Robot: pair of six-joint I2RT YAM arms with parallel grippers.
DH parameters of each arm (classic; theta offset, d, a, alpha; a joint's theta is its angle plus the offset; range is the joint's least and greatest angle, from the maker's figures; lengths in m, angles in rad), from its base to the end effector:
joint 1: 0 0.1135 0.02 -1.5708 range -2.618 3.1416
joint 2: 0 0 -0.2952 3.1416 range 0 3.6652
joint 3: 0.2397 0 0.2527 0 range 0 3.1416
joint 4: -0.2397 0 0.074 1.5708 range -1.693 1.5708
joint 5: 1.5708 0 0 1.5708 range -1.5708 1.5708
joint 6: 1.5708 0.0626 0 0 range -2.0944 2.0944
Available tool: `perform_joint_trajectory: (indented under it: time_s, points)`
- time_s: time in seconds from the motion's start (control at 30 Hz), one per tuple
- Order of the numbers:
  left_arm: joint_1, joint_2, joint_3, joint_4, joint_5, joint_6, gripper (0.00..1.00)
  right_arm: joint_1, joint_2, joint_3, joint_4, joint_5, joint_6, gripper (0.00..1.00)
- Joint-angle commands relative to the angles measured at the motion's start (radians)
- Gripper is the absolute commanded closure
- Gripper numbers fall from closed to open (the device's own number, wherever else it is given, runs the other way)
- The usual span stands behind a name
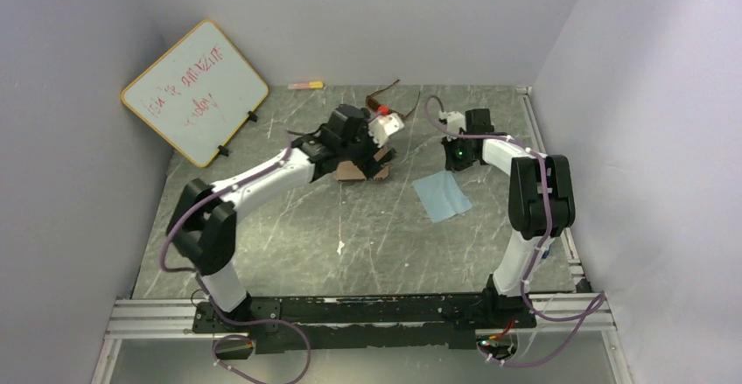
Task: Organize the sunglasses
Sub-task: Move the glasses cleaning cloth to the center of the board.
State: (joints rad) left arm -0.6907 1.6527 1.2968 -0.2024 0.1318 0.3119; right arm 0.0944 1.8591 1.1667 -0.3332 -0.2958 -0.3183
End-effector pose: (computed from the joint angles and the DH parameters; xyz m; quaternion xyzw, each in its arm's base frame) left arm 0.3112 -0.2679 0.3063 0.4474 0.7499 -0.1477 0.4644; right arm 0.3971 0.0559 0.1715 -0.2340 0.9242 0.1113 0.2805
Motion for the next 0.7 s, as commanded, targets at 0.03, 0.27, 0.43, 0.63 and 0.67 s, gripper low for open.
perform_joint_trajectory:
  time_s: [0.03, 0.27, 0.43, 0.63, 0.67]
  points:
    - [-0.084, 0.182, 0.248, -0.021, -0.082, -0.023, 0.03, -0.05, -0.01, 0.014, 0.076, 0.068, 0.11, 1.0]
    - [-0.096, 0.474, 0.588, -0.143, -0.037, -0.094, 0.03, -0.115, -0.003, 0.004, 0.088, 0.051, 0.184, 1.0]
    - [-0.104, 0.584, 0.691, -0.174, 0.001, -0.144, 0.03, -0.145, 0.012, 0.025, 0.085, 0.042, 0.217, 1.0]
    - [-0.145, 0.608, 0.633, -0.115, -0.071, -0.141, 0.03, -0.168, 0.026, 0.029, 0.081, 0.036, 0.241, 0.99]
    - [-0.154, 0.614, 0.634, -0.11, -0.093, -0.137, 0.03, -0.17, 0.026, 0.03, 0.079, 0.033, 0.242, 0.92]
